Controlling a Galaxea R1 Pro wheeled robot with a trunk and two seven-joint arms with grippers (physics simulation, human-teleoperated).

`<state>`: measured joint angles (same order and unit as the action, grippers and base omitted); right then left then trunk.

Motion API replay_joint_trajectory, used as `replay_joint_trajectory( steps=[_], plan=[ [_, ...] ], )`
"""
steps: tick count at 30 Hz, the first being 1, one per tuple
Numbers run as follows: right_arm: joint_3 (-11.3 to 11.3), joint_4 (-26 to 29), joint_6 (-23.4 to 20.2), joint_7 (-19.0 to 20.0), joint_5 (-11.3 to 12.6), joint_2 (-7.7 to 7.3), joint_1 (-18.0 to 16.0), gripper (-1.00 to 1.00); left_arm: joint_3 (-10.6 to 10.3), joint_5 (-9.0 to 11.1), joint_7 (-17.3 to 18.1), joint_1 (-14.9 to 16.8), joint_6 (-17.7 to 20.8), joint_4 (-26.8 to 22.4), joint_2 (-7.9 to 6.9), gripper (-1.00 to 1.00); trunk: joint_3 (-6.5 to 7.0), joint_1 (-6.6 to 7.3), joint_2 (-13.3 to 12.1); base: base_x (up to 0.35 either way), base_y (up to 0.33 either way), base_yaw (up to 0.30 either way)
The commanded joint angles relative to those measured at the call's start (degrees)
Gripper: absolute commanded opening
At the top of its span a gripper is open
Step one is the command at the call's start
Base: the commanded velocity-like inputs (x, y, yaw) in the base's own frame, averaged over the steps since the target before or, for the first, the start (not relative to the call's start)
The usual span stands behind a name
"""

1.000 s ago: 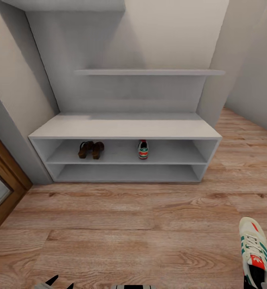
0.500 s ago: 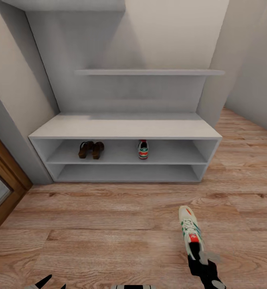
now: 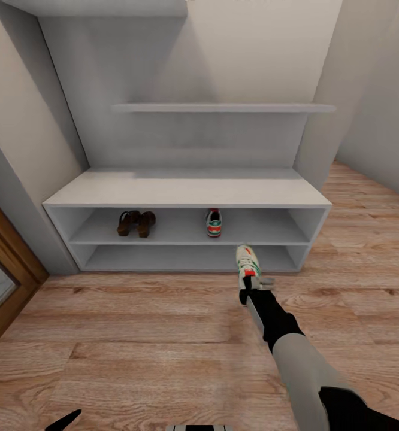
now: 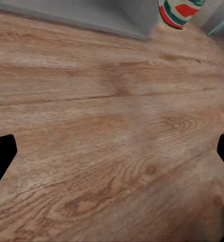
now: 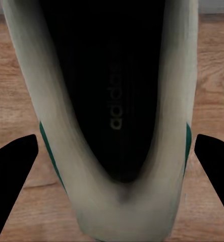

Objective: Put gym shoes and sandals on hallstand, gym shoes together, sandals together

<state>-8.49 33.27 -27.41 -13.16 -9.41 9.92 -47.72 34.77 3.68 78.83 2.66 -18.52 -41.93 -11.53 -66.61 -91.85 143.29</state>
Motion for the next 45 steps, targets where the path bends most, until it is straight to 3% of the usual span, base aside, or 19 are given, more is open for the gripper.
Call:
replay_joint_trajectory(
  steps=[1,4,7,12,18,33,41,45],
  plan=[
    [-0.1,0.4,-1.5,0.0,-1.0,0.08,-1.2,-1.00,0.1,0.1,1.1,0.1,-0.2,0.0,0.00,1.00,-0.05,0.02,0.0,0.000,0.000,0.000],
    [0.1,1.1,-3.2,-0.1,-0.9,0.08,-2.8,-1.00,0.0,-1.8,2.6,0.4,0.5,-0.1,0.15,1.00,-0.05,0.02,0.0,0.000,0.000,0.000],
    [0.2,1.3,-3.5,0.0,-0.9,0.08,-3.1,-1.00,0.1,-5.6,2.9,0.3,0.7,0.0,0.48,1.00,-0.05,0.02,0.0,0.000,0.000,0.000],
    [0.3,1.3,-3.4,0.0,-0.9,0.08,-3.2,-1.00,0.0,-7.8,3.1,0.2,0.5,0.0,0.75,1.00,-0.05,0.02,0.0,0.000,0.000,0.000],
    [0.3,1.2,-3.3,0.1,-1.0,0.08,-3.1,-1.00,0.5,-7.9,3.2,0.1,0.7,0.1,0.73,1.00,-0.05,0.02,0.0,0.078,0.000,0.000],
    [0.2,1.3,-3.3,0.2,-0.9,0.08,-3.1,-1.00,0.7,-7.9,3.3,-0.1,0.5,0.1,0.79,1.00,-0.05,0.02,0.0,0.302,-0.034,0.000],
    [0.2,1.3,-3.3,0.2,-0.9,0.08,-3.1,-1.00,0.0,-7.9,3.3,-0.1,0.4,0.0,0.80,1.00,-0.05,0.02,0.0,0.047,-0.020,0.000],
    [0.2,1.3,-3.3,0.2,-0.9,0.08,-3.1,-1.00,0.0,-7.9,3.3,-0.1,0.6,0.0,0.69,1.00,-0.94,-0.08,0.1,0.002,-0.001,0.000]
  ],
)
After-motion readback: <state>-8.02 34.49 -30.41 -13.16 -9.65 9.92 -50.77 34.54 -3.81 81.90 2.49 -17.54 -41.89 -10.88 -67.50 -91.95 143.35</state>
